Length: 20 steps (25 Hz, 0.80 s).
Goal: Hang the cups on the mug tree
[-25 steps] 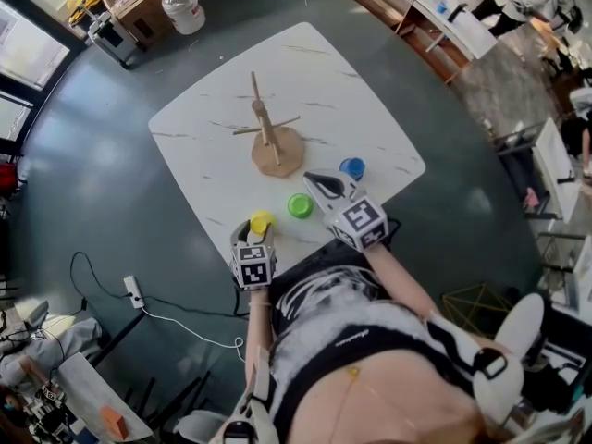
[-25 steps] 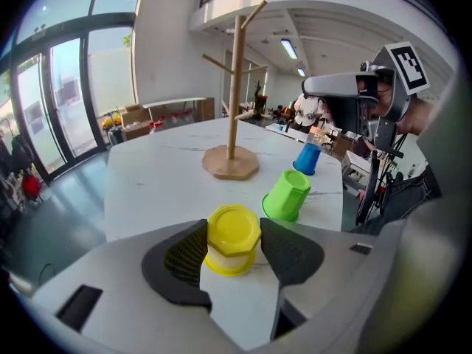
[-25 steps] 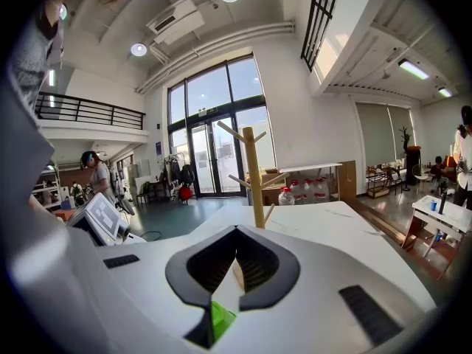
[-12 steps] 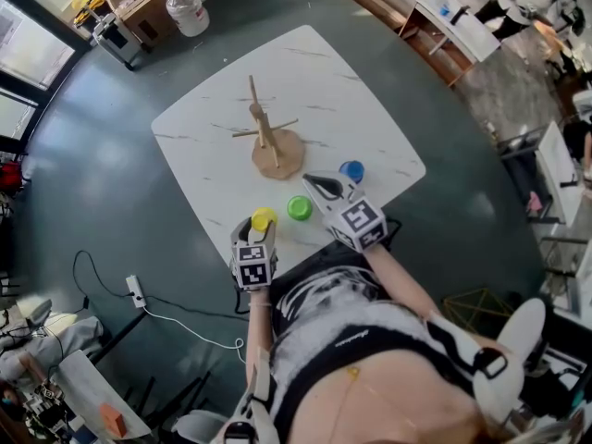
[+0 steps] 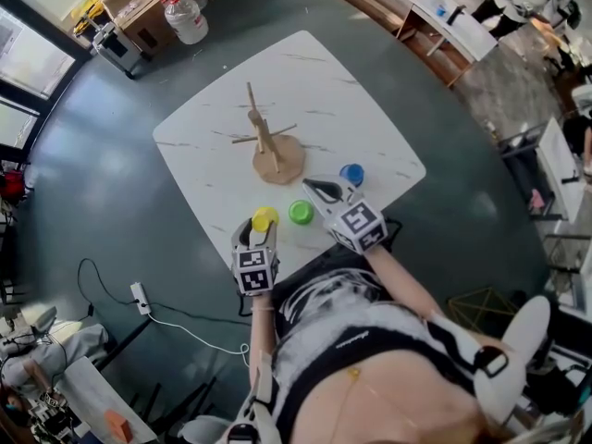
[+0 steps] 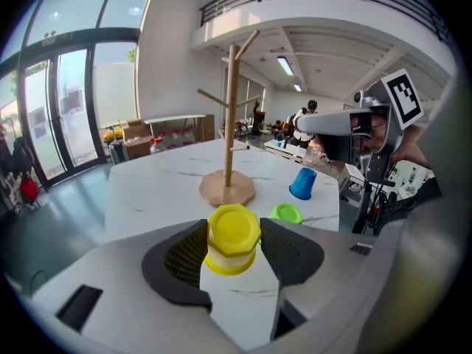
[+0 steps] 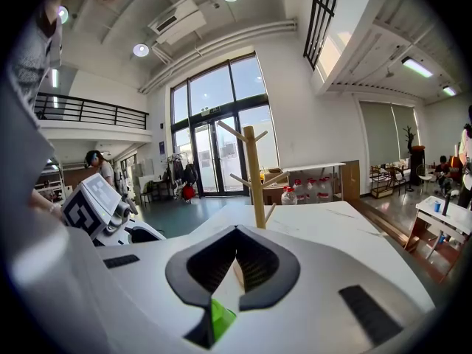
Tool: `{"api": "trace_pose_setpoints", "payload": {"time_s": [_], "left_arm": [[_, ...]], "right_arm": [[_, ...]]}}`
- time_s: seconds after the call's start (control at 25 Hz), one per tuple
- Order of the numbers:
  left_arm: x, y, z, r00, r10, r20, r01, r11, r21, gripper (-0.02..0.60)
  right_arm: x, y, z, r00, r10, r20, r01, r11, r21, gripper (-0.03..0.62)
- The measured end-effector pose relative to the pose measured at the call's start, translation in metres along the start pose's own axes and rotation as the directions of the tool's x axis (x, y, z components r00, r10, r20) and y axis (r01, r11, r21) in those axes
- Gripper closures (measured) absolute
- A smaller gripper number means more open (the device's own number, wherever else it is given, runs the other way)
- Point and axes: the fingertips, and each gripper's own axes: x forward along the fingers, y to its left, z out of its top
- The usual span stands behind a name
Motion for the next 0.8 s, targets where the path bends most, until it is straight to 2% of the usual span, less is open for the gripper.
{"api": "trace_pose_setpoints", "payload": {"time_s": [0.36, 0.8], "left_arm": [[-0.008, -0.004, 0.024, 0.998, 0.004, 0.061, -0.005, 1.0, 0.012, 0.347], [-0.017, -0.015, 0.056, 0.989, 0.008, 0.145, -0.021, 0.996, 0.088, 0.347]], "right_arm": [[-0.002, -0.002, -0.001, 1.0, -0.004, -0.011, 0.004, 1.0, -0.01, 0.591], [-0.005, -0.004, -0.007, 1.0, -0.004, -0.017, 0.004, 1.0, -0.007, 0.591]]}}
